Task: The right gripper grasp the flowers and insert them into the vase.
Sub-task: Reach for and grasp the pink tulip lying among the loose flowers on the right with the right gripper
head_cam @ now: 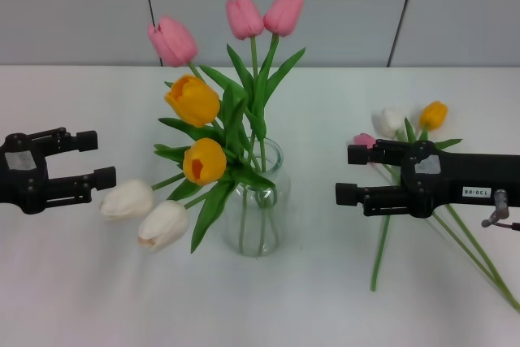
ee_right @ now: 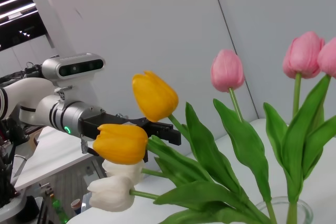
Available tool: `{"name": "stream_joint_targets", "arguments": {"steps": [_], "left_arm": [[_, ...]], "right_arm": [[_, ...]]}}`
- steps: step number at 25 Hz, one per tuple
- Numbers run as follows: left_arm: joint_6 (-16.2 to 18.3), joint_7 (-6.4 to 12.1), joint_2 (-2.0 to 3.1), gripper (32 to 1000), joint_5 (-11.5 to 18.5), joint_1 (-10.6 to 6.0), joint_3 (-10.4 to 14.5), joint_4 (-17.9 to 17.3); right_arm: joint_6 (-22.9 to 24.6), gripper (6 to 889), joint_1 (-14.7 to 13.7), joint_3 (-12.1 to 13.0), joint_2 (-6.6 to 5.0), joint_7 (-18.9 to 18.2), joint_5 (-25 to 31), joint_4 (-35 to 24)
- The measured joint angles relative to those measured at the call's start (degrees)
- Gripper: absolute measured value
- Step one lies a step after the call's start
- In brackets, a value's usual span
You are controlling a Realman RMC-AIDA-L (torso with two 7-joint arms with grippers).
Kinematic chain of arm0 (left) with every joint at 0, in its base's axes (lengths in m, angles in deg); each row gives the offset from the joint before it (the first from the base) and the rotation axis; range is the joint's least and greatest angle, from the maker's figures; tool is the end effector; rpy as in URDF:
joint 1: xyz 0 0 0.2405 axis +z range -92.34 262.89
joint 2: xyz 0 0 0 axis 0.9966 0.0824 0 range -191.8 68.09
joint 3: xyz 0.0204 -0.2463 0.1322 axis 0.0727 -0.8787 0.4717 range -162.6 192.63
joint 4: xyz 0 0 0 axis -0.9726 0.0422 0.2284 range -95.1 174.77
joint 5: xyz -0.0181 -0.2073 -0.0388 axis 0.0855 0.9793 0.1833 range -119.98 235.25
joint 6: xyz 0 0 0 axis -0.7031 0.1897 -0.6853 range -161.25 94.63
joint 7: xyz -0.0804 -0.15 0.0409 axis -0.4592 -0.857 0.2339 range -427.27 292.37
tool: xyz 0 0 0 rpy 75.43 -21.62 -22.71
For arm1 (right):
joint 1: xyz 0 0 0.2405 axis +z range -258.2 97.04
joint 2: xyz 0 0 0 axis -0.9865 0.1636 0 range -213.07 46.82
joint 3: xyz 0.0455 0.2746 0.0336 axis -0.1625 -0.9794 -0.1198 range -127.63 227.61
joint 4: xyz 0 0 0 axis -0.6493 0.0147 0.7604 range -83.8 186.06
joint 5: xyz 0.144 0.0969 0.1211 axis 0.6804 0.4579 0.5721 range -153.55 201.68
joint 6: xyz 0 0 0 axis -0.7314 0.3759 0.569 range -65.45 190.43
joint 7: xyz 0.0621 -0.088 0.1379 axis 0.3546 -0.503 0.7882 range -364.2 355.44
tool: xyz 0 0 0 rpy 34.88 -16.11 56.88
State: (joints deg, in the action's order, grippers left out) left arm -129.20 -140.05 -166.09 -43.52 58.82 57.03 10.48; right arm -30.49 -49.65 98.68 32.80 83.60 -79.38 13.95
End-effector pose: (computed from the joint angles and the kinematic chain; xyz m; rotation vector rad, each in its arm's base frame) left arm -0.3135 0.3469 0.0625 -2.6250 -0.5113 -0.7580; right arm 0.2417 0.3546 -0.0247 -2.7904 0.7206 0.8611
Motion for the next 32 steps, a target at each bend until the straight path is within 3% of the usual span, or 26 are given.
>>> {"name": "stream_joint_targets", "arguments": {"steps": [15,18,20,23,25,29,32], "left_arm": [[0.1,0.00,-0.17,814,0.2,0.11,0.0,0.0],[0.1,0.00,-0.18,814,0.3,0.19,0.0,0.0],[0.2,0.00,-0.20,814,0.3,0.24,0.0,0.0],[0.3,0.02,-0.30,814,0.4,0.25,0.0,0.0],[0.4,0.07,-0.36,814,0.4,0.30,0.0,0.0],[0.5,0.15,-0.50,814,0.3,0.33,0.0,0.0],[0.6,0.19,-0.55,814,0.3,0.35,0.0,0.0]], "right_arm": [[0.0,877,0.0,0.0,0.00,0.0,0.0,0.0],[0.5,877,0.1,-0.1,0.00,1.4,0.0,0.0],[2.0,878,0.3,0.0,0.00,4.5,-0.2,-0.2],[6.1,878,1.1,0.4,-0.60,12.3,-2.3,-1.9],[10.0,877,1.7,0.5,-1.13,18.8,-7.2,-4.6],[14.3,874,4.4,0.5,-1.44,34.0,-23.3,-11.1],[14.8,872,7.5,0.5,-1.44,40.7,-34.4,-12.5]]}}
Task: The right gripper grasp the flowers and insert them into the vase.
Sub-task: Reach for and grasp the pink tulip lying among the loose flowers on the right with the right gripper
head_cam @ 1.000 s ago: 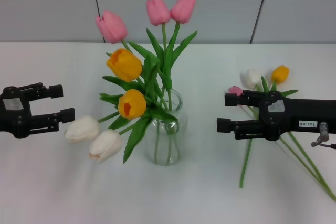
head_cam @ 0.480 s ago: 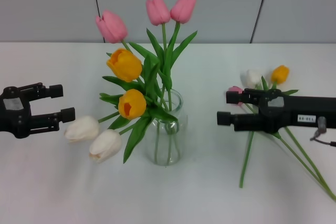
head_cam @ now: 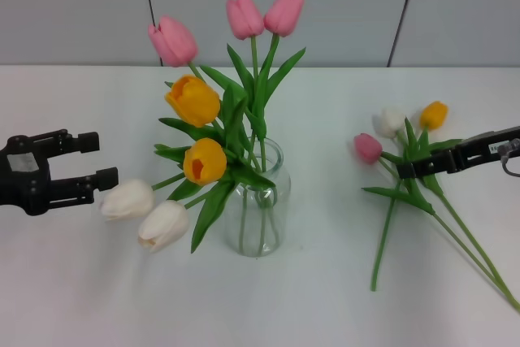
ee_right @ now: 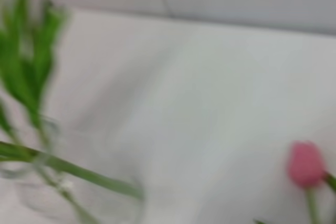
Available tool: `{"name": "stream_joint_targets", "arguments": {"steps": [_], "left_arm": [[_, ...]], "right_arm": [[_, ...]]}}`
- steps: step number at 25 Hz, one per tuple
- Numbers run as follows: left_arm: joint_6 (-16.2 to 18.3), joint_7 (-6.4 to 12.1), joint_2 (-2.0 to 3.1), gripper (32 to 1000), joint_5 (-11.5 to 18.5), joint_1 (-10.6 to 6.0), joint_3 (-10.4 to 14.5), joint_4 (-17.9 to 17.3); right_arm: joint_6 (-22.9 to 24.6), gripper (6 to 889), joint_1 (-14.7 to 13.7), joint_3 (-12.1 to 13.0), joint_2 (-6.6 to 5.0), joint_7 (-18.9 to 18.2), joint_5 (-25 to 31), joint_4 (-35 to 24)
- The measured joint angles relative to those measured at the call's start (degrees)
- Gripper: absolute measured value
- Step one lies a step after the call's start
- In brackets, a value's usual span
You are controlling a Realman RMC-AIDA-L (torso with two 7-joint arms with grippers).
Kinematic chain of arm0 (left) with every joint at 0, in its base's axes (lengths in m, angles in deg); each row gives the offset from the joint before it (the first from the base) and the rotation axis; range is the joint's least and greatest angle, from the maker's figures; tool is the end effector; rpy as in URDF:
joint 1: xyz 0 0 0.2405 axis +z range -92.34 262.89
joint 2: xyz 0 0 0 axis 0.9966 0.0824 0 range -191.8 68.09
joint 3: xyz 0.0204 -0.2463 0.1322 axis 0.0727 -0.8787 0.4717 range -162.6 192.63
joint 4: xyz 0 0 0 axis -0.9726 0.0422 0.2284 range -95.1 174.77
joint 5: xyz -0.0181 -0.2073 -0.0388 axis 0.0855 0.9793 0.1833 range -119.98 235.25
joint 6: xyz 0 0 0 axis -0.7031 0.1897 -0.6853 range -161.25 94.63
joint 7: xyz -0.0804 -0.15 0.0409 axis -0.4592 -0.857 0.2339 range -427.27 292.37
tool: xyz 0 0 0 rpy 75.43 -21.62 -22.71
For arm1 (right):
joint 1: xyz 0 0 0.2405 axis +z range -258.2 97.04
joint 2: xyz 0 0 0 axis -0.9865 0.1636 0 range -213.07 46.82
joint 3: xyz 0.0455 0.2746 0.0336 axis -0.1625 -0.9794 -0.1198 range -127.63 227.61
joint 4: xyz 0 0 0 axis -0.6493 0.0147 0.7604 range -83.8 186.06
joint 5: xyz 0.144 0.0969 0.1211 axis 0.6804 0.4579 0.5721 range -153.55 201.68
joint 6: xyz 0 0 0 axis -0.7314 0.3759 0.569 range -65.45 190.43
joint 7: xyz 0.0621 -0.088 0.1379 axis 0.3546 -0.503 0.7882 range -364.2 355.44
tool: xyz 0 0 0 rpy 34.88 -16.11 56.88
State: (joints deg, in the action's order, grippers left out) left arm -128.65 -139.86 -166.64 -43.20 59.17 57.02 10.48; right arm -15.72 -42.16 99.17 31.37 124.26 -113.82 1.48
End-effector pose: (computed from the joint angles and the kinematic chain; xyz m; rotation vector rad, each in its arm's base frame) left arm -0.3146 0.3459 0.0590 -2.6129 -0.5205 -0.7645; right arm 0.2808 0.4213 0.0019 -2.4464 1.2536 0.0518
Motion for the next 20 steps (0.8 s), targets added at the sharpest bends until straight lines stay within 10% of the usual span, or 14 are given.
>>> {"name": "stream_joint_targets", "arguments": {"steps": [12,20], "left_arm": [[0.9,0.26,-0.41,814,0.1,-0.19,-0.1,0.0],[1.0,0.25,-0.65,814,0.1,-0.26,-0.1,0.0]], "right_arm": [[6.2,839,2.9,0.2,0.37,3.3,-9.7,4.1],[16.0,816,5.3,4.9,0.74,2.9,-9.8,14.7]]}}
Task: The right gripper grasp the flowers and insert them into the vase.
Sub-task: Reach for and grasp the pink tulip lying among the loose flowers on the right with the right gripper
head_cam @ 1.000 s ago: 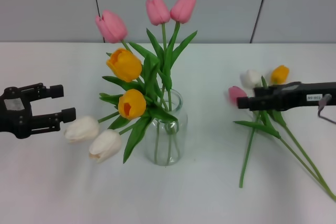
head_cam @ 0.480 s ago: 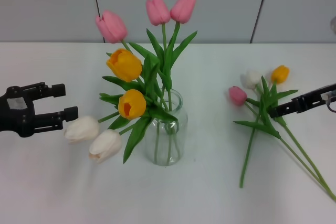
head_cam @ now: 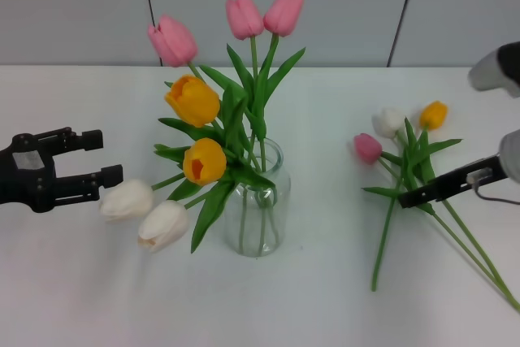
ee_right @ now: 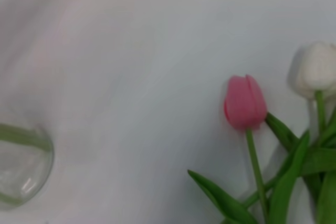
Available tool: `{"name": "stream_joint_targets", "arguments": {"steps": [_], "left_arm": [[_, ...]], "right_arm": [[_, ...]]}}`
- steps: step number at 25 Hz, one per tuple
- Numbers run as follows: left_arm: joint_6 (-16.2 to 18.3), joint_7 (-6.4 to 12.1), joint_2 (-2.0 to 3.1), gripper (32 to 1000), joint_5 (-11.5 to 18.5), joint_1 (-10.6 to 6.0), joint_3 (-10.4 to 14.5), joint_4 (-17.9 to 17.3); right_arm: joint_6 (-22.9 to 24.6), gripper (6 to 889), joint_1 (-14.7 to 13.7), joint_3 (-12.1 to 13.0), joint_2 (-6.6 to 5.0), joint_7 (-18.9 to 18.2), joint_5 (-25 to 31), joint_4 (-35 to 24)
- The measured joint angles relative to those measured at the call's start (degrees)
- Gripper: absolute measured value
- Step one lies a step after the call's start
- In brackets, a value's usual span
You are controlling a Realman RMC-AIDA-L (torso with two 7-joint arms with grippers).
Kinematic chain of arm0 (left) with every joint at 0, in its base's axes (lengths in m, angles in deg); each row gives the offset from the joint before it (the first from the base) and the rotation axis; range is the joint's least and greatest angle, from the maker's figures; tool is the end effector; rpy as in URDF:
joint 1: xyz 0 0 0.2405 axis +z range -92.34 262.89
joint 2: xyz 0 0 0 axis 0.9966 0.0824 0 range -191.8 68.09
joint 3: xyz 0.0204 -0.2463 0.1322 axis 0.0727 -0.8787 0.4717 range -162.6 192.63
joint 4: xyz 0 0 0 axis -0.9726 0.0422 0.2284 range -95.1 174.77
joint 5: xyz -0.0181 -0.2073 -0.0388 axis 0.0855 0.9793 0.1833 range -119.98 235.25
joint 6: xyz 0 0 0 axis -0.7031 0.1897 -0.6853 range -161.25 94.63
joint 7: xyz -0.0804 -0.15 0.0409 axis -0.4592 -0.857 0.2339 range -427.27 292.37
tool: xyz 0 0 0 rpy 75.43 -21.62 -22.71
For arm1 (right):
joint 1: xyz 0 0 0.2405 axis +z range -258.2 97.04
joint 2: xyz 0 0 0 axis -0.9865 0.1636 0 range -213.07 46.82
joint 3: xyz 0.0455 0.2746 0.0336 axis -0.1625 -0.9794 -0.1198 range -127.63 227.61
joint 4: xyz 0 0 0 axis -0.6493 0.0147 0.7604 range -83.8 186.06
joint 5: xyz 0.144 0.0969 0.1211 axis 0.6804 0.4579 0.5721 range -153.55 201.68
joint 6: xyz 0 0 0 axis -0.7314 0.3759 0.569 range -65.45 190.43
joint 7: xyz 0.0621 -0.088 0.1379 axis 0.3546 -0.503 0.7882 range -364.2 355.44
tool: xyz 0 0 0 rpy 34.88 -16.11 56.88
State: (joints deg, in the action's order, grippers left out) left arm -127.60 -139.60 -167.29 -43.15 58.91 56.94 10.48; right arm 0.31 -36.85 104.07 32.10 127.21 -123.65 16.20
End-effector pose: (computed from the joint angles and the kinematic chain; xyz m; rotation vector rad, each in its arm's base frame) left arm -0.3132 0.3490 0.0546 -2.6021 -0.5199 -0.7645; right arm 0.3122 0.4339 -0.0417 -2.3414 1.2497 -0.2177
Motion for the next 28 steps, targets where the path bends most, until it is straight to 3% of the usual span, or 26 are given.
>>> {"name": "stream_joint_targets", "arguments": {"steps": [8,12,28], "left_arm": [[0.4,0.00,-0.41,814,0.0,-0.18,0.0,0.0],[0.5,0.00,-0.49,814,-0.1,-0.23,0.0,0.0],[0.6,0.08,-0.65,814,-0.2,0.06,0.0,0.0]], "right_arm": [[7.0,794,0.5,2.0,2.02,0.0,-0.1,3.3],[9.4,783,0.5,2.0,2.06,0.0,-0.1,5.4],[11.6,738,-1.3,1.9,1.87,-0.2,-0.1,5.8]]}}
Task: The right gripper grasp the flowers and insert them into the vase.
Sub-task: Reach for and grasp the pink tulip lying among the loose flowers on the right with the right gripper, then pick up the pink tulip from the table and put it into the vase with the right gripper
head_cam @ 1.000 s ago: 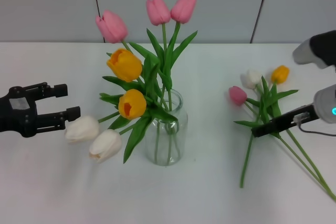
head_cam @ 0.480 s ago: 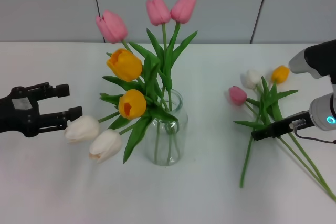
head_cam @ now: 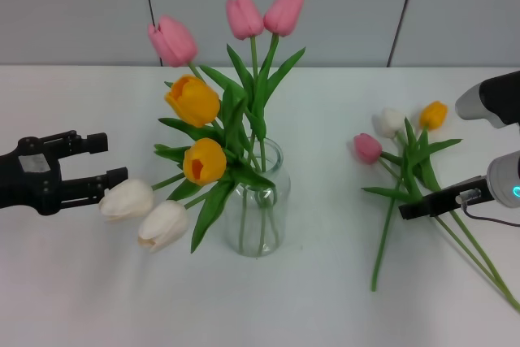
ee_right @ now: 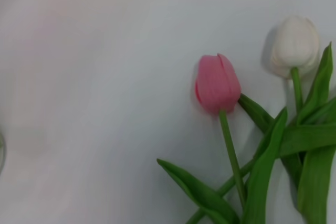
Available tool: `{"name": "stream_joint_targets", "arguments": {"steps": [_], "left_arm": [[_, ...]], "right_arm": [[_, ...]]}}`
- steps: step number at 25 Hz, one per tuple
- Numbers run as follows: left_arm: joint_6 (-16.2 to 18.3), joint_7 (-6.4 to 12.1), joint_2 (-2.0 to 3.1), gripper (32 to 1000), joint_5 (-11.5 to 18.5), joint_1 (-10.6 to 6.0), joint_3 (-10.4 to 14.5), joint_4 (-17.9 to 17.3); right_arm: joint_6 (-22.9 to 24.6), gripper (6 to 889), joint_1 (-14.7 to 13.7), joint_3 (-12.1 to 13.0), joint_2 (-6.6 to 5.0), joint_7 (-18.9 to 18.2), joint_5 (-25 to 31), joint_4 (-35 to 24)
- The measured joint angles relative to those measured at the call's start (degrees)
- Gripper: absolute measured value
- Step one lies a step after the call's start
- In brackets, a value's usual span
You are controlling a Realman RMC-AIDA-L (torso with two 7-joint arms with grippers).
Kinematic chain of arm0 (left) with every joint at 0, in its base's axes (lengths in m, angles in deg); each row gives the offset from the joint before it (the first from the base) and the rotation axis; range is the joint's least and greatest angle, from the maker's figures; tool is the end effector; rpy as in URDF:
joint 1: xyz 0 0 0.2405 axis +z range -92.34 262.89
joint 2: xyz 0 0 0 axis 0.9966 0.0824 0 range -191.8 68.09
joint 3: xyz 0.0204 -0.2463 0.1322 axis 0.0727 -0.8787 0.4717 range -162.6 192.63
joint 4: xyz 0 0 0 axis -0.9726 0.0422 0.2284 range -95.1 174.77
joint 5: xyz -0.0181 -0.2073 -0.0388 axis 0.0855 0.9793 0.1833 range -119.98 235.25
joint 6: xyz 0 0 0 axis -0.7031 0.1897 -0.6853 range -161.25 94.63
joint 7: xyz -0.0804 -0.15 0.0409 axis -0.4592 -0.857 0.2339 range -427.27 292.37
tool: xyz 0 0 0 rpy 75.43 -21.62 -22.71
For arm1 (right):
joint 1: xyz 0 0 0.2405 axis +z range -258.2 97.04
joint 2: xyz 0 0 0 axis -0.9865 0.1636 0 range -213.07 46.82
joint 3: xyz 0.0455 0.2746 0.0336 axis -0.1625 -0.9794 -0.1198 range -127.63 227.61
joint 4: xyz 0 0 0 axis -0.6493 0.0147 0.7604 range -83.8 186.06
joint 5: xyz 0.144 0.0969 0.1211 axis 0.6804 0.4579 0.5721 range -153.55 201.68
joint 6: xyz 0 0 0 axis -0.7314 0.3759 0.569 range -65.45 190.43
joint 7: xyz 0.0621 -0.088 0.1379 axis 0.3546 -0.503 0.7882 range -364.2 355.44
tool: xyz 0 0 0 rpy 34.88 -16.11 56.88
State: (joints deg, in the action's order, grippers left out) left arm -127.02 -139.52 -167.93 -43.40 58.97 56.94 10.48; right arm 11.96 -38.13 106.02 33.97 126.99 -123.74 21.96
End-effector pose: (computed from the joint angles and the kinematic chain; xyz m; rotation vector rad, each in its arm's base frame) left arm -0.3133 0.3487 0.0494 -2.5998 -0.5295 -0.7639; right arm 0.3373 0.4279 -0.0654 -2.2480 1.2425 -0.2309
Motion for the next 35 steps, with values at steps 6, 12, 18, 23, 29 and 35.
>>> {"name": "stream_joint_targets", "arguments": {"steps": [6,12,18,23,29,35], "left_arm": [[0.1,0.00,-0.08,814,-0.1,-0.08,0.0,0.0],[0.7,0.00,-0.10,814,-0.2,-0.07,0.1,0.0],[1.7,0.00,-0.29,814,-0.2,-0.09,0.5,0.2],[2.1,0.09,-0.52,814,-0.3,0.57,0.5,0.1],[2.1,0.10,-0.53,814,-0.3,0.76,0.5,0.0],[1.8,0.09,-0.50,814,-0.3,0.97,0.1,0.0]], "right_arm": [[1.3,721,0.0,0.0,0.20,-0.8,0.0,0.0],[3.3,426,0.0,0.1,0.28,-0.8,-0.1,1.4],[5.5,219,-0.1,0.1,0.00,-0.9,-0.6,3.8],[5.4,166,-0.9,0.1,0.85,-2.0,-0.8,1.8],[4.8,107,-2.2,0.1,1.13,-2.6,-0.4,-0.6],[-1.5,80,-7.9,0.1,1.54,-6.2,6.8,-10.5]]}}
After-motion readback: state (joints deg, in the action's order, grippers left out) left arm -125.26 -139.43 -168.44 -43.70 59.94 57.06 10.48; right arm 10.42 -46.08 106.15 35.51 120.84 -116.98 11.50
